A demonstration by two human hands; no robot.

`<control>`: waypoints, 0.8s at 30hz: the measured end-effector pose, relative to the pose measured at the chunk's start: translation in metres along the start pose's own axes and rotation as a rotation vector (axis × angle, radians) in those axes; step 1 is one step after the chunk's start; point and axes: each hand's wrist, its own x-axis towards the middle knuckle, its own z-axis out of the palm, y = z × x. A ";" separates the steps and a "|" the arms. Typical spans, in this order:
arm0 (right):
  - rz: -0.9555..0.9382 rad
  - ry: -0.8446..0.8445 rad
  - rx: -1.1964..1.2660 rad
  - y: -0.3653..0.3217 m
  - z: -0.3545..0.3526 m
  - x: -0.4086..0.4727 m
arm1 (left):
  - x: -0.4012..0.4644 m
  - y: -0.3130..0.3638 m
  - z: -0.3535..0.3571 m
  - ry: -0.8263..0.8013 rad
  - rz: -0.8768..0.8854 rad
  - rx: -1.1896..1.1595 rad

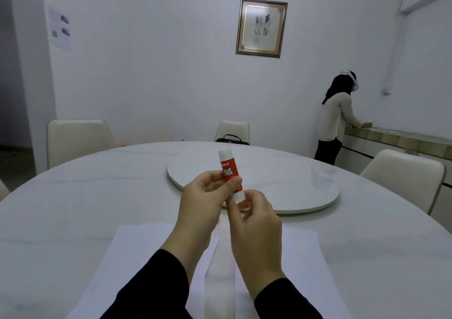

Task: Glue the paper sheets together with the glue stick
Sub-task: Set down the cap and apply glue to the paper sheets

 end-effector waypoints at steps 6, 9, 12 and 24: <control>-0.108 -0.002 0.071 -0.005 -0.004 0.003 | -0.006 0.016 0.010 -0.027 0.046 0.021; 0.113 -0.195 0.556 -0.006 -0.015 0.008 | -0.006 0.023 0.005 -0.106 0.027 0.006; 0.561 -0.478 1.365 -0.009 -0.022 0.010 | -0.006 0.024 0.003 -0.157 -0.016 0.022; 0.420 -0.245 0.879 -0.005 -0.018 0.001 | -0.006 0.027 0.011 0.008 0.009 0.113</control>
